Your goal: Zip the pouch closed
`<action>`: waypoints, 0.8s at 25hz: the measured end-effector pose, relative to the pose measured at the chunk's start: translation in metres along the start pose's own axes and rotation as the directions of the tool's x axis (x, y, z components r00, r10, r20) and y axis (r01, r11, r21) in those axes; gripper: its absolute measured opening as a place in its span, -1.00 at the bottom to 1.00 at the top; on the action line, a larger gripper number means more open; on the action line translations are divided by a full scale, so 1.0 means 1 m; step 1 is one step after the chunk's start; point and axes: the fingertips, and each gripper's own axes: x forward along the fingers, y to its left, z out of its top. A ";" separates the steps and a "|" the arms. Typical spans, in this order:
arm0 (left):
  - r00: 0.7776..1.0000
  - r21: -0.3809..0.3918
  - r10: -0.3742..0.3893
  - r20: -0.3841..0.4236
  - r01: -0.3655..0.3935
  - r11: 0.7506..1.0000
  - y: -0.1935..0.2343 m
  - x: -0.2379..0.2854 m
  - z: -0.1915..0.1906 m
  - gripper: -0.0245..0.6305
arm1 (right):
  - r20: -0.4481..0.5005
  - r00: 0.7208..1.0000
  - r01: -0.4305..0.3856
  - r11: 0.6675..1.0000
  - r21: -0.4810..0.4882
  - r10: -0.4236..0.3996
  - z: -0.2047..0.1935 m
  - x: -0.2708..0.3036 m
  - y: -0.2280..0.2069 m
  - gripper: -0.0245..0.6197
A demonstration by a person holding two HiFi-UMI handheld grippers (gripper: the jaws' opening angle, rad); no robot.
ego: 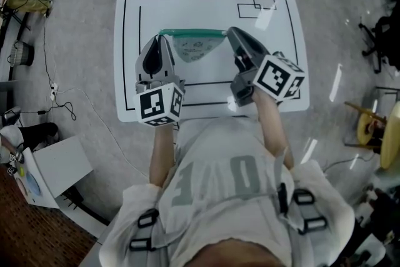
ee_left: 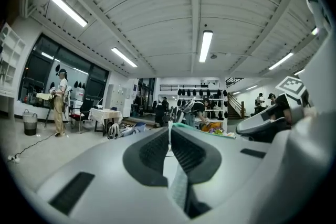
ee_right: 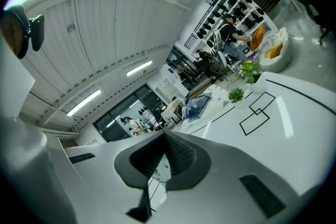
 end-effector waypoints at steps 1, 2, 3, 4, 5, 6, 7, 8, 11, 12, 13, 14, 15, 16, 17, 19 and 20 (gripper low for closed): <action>1.000 -0.009 -0.003 -0.009 0.003 1.000 -0.001 -0.001 -0.002 -0.87 | -0.004 1.000 0.007 1.000 -0.019 -0.007 0.002 -0.003 0.002 -0.90; 1.000 -0.013 -0.006 -0.017 0.006 1.000 -0.002 -0.003 -0.003 -0.87 | -0.009 1.000 0.012 1.000 -0.029 -0.012 0.003 -0.007 0.003 -0.90; 1.000 -0.010 -0.008 -0.024 0.008 1.000 -0.004 -0.005 -0.003 -0.87 | -0.015 1.000 0.016 0.999 -0.032 -0.016 0.003 -0.011 0.004 -0.90; 1.000 -0.004 -0.009 -0.030 0.009 1.000 -0.005 -0.007 -0.004 -0.87 | -0.020 1.000 0.017 0.999 -0.031 -0.018 0.001 -0.015 0.005 -0.90; 0.999 0.002 -0.009 -0.036 0.009 1.000 -0.006 -0.008 -0.005 -0.87 | -0.024 1.000 0.015 1.000 -0.025 -0.016 0.000 -0.018 0.006 -0.90; 0.999 0.004 -0.007 -0.042 0.007 1.000 -0.006 -0.010 -0.007 -0.87 | -0.026 1.000 0.010 1.000 -0.014 -0.010 -0.002 -0.020 0.007 -0.90; 0.999 0.001 -0.004 -0.049 0.004 1.000 -0.006 -0.010 -0.010 -0.87 | -0.027 1.000 0.003 1.000 0.001 -0.003 -0.005 -0.020 0.006 -0.90; 0.998 -0.006 -0.003 -0.056 0.002 1.000 -0.006 -0.011 -0.013 -0.87 | -0.029 1.000 -0.001 1.000 0.017 0.001 -0.007 -0.019 0.004 -0.90; 0.995 -0.047 -0.033 -0.099 0.029 0.998 -0.008 -0.008 -0.028 -0.87 | -0.034 0.999 0.027 0.999 0.039 -0.026 -0.014 -0.016 -0.007 -0.90; 0.991 -0.058 -0.049 -0.121 0.043 0.997 -0.009 -0.006 -0.035 -0.87 | -0.031 0.999 0.044 0.998 0.043 -0.042 -0.017 -0.014 -0.011 -0.90; 0.988 -0.063 -0.062 -0.141 0.054 0.997 -0.009 -0.002 -0.041 -0.87 | -0.026 0.998 0.059 0.997 0.049 -0.057 -0.020 -0.013 -0.015 -0.90; 0.985 -0.059 -0.070 -0.156 0.061 0.996 -0.009 0.002 -0.047 -0.87 | -0.021 0.997 0.072 0.996 0.047 -0.071 -0.022 -0.011 -0.020 -0.90; 0.984 -0.051 -0.075 -0.163 0.068 0.996 -0.008 0.006 -0.051 -0.86 | -0.014 0.996 0.084 0.996 0.035 -0.083 -0.023 -0.009 -0.024 -0.90; 0.983 -0.040 -0.079 -0.167 0.074 0.997 -0.007 0.012 -0.056 -0.86 | -0.003 0.996 0.093 0.996 0.012 -0.093 -0.023 -0.006 -0.028 -0.89; 0.982 -0.028 -0.080 -0.172 0.077 0.997 -0.007 0.018 -0.062 -0.86 | 0.008 0.995 0.104 0.994 -0.015 -0.104 -0.022 -0.003 -0.034 -0.89; 0.978 -0.009 -0.067 -0.197 0.067 0.998 -0.003 0.032 -0.077 -0.86 | 0.015 0.992 0.128 0.990 -0.057 -0.128 -0.022 0.003 -0.046 -0.89; 0.976 -0.005 -0.060 -0.211 0.060 0.998 -0.001 0.037 -0.083 -0.85 | 0.012 0.990 0.138 0.988 -0.065 -0.138 -0.022 0.005 -0.050 -0.88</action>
